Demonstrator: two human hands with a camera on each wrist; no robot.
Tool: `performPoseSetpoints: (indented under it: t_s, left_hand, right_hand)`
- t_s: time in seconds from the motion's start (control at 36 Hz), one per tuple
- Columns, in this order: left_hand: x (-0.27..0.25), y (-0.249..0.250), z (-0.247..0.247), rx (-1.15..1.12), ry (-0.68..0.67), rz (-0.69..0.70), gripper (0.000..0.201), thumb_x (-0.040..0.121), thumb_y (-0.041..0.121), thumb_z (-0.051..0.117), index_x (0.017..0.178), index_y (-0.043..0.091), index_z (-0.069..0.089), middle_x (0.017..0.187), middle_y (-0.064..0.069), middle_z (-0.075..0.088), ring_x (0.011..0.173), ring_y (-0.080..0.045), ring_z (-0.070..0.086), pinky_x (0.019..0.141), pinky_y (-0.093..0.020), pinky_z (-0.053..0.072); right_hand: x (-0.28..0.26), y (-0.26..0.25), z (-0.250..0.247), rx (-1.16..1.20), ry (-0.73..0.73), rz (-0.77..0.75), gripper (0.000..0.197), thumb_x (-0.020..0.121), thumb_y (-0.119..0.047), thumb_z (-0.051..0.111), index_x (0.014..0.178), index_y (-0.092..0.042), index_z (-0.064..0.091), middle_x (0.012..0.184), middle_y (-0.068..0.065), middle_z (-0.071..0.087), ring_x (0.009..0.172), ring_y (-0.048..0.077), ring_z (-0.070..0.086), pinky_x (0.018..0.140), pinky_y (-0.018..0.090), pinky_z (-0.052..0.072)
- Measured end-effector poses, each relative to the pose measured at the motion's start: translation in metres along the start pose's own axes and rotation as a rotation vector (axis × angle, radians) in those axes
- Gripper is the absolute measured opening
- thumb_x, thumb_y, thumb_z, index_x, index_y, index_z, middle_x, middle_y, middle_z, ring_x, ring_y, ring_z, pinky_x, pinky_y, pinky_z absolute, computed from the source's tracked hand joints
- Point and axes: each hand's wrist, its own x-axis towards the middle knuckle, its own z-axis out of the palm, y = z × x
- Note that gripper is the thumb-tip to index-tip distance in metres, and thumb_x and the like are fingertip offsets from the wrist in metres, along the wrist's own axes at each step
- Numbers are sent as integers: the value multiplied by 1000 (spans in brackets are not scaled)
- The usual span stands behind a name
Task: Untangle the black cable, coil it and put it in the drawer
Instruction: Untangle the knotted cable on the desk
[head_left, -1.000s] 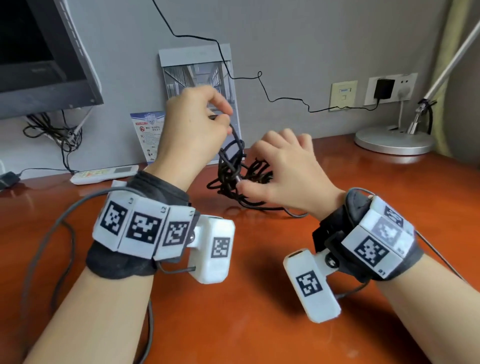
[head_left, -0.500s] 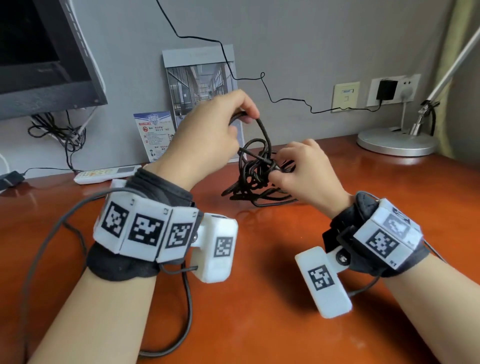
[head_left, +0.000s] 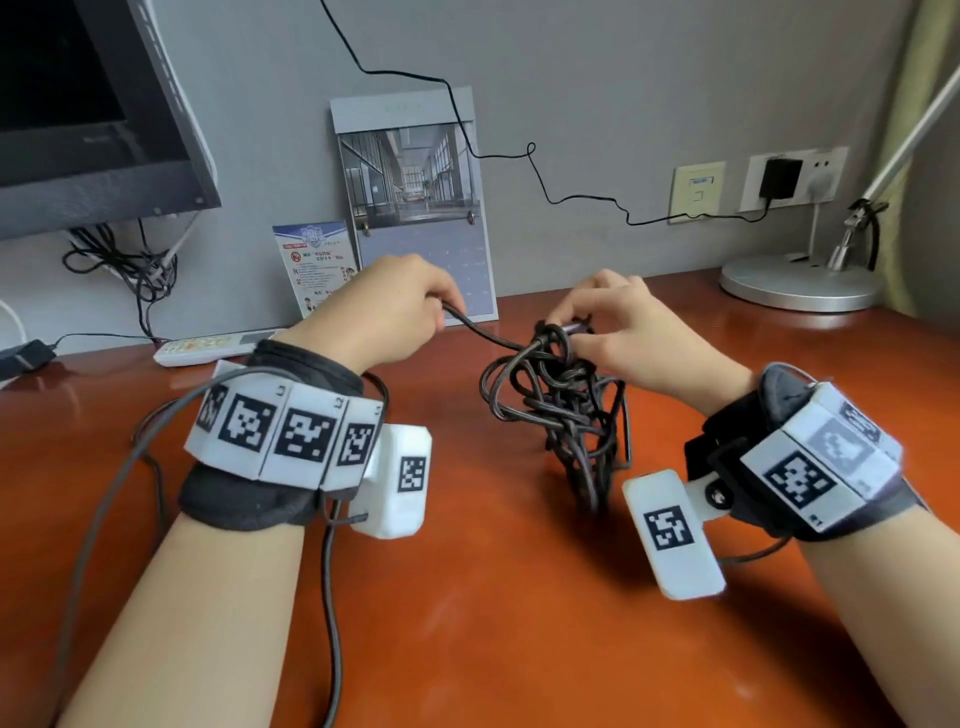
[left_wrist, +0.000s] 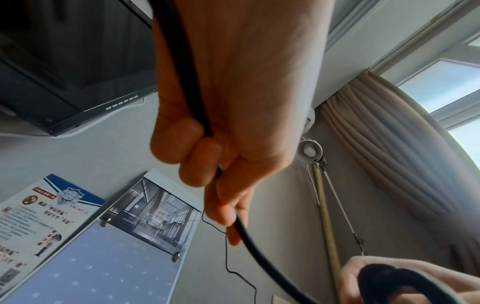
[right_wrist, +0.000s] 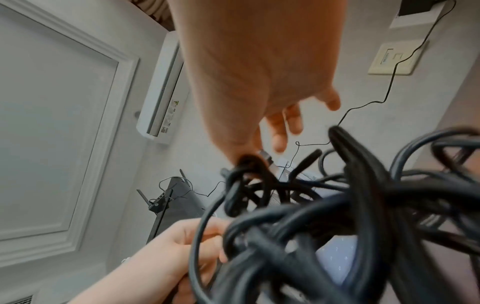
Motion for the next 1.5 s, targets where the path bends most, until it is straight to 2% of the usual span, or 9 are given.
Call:
performPoseSetpoints:
  t_s: [0.11,0.19,0.36,0.44,0.83,0.94,1.19,1.36,1.5]
  left_hand:
    - [-2,1,1,0,-53,-96,36,89,2,42,82,33,60,89,-3,64,82,-25,58,68,-28,42]
    - [-2,5,2,-7,-57,-148,33,86,-1,50,92,25,68,90,-3,59,88,-21,53,77,-25,39]
    - [-3,7,1,-21,-36,-213,24,88,-1,51,94,4,73,57,3,55,50,-15,47,48,-20,36]
    - [-2,6,3,-27,-36,-244,25,84,-2,47,94,-3,69,59,-10,54,51,-25,43,55,-24,39]
    - [2,6,53,-354,-305,-273,41,89,-5,42,56,16,56,96,-12,70,39,-12,28,34,-11,20]
    - [3,14,59,-441,-313,-292,36,92,-4,39,66,14,57,58,3,51,41,-9,28,37,-13,20]
    - [3,25,59,-665,-217,-368,29,98,3,35,78,12,54,74,2,53,48,-8,29,33,-12,21]
    - [5,33,55,-464,-5,-226,12,96,17,43,89,20,53,104,-1,60,83,-18,56,68,-26,43]
    - [-3,50,46,-145,-8,-30,15,87,36,49,100,27,46,115,4,49,119,-18,35,97,-38,35]
  right_hand:
    - [3,8,-6,2,155,75,19,80,-10,65,80,-29,65,70,-6,56,64,-1,53,62,9,40]
    - [2,10,-6,108,127,135,22,86,-8,54,97,-27,57,75,-1,68,50,7,60,64,24,51]
    - [-4,-3,-16,150,-73,146,10,79,-19,54,74,-18,45,67,-11,53,67,17,46,64,31,35]
    - [-8,-7,-17,-15,-249,152,24,72,-34,59,79,-17,44,80,-6,44,70,13,41,64,29,34]
    - [-7,6,-5,80,-192,157,37,76,11,61,101,-16,53,86,0,63,75,21,58,76,41,52]
    - [-6,14,-5,173,-123,177,43,78,16,54,98,-21,52,95,8,69,78,23,62,74,39,51]
    - [-4,22,-3,282,54,179,25,83,6,58,75,-18,58,83,-1,70,72,14,60,75,28,48]
    - [1,23,6,307,193,213,21,82,-11,71,69,-20,56,77,6,70,61,12,64,65,23,51]
    - [4,13,20,201,261,176,25,80,-15,72,67,-22,53,69,-3,62,55,5,52,54,14,41]
